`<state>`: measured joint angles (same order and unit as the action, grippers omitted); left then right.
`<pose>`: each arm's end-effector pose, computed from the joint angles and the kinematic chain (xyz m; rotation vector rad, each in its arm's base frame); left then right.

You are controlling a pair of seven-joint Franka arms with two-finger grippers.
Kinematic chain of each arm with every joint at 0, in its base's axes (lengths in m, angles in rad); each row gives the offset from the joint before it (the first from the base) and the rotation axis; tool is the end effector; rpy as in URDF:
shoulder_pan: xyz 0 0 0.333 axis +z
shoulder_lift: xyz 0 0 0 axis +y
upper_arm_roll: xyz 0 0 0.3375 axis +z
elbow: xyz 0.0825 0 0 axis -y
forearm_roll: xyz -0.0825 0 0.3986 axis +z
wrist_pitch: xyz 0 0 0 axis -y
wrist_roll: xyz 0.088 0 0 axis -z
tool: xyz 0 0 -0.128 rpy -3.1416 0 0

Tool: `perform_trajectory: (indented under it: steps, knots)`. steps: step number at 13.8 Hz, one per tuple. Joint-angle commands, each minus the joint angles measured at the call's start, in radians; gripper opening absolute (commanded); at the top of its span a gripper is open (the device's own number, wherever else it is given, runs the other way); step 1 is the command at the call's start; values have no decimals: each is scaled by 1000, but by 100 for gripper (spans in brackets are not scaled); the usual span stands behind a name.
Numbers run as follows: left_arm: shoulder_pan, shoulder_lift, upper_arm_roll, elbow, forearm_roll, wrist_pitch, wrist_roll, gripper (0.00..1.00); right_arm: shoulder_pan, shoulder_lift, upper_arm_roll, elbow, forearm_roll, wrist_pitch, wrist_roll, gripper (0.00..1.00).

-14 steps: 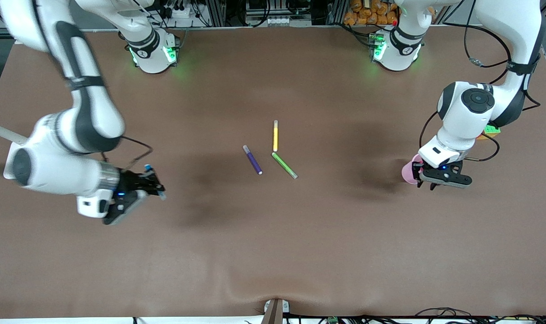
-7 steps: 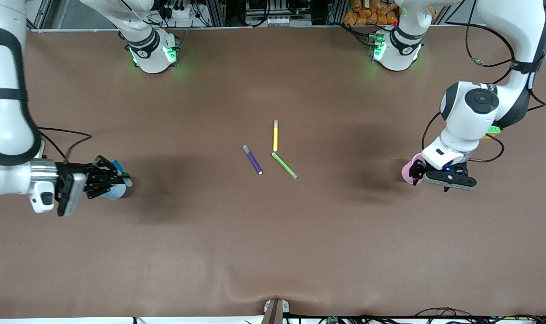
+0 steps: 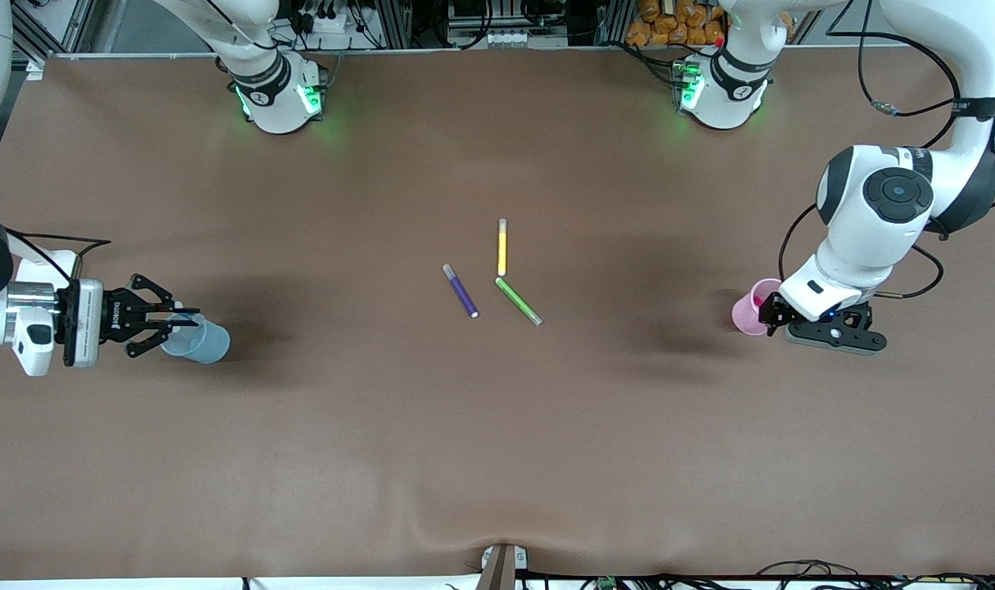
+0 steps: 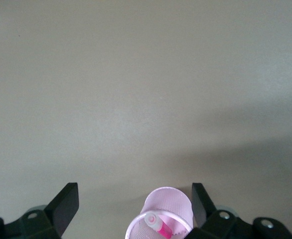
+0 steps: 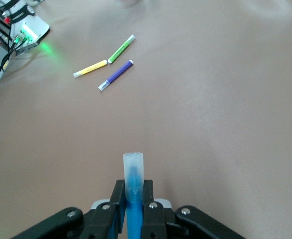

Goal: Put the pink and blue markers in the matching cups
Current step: 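Drop the markers into the matching cups by opening both grippers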

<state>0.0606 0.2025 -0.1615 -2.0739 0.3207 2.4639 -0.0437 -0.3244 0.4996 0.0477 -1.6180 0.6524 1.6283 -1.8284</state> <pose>0.6138 -0.0561 0.3439 -2.9194 0.4146 -0.3036 0.6433 -0.1089 0.3221 -1.8596 -1.4796 -0.4179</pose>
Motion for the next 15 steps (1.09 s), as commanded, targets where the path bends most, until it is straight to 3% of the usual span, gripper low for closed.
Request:
perform_trajectory:
  steps: [1, 7, 8, 9, 12, 15]
  knots:
    - [5, -11, -26, 61, 12, -114, -5, 100, -41, 48, 12, 4, 65, -4, -158, 0]
    - [8, -46, -75, 141, 11, -276, -1, 100, -81, 99, 3, 6, 82, 2, -281, 0]
    - [7, -43, -81, 159, 3, -287, 1, 100, -79, 97, -6, 13, 81, -4, -275, 59]
    - [5, -44, -96, 167, -17, -289, -2, 100, -71, 96, -26, 18, 82, -7, -272, 100]
    - [16, -37, -108, 233, -72, -348, -1, 100, -20, 61, -67, 73, 69, -2, -180, 100]
    - [13, -31, -104, 392, -143, -558, -1, 100, 62, -4, -115, 93, 18, 4, 57, 100]
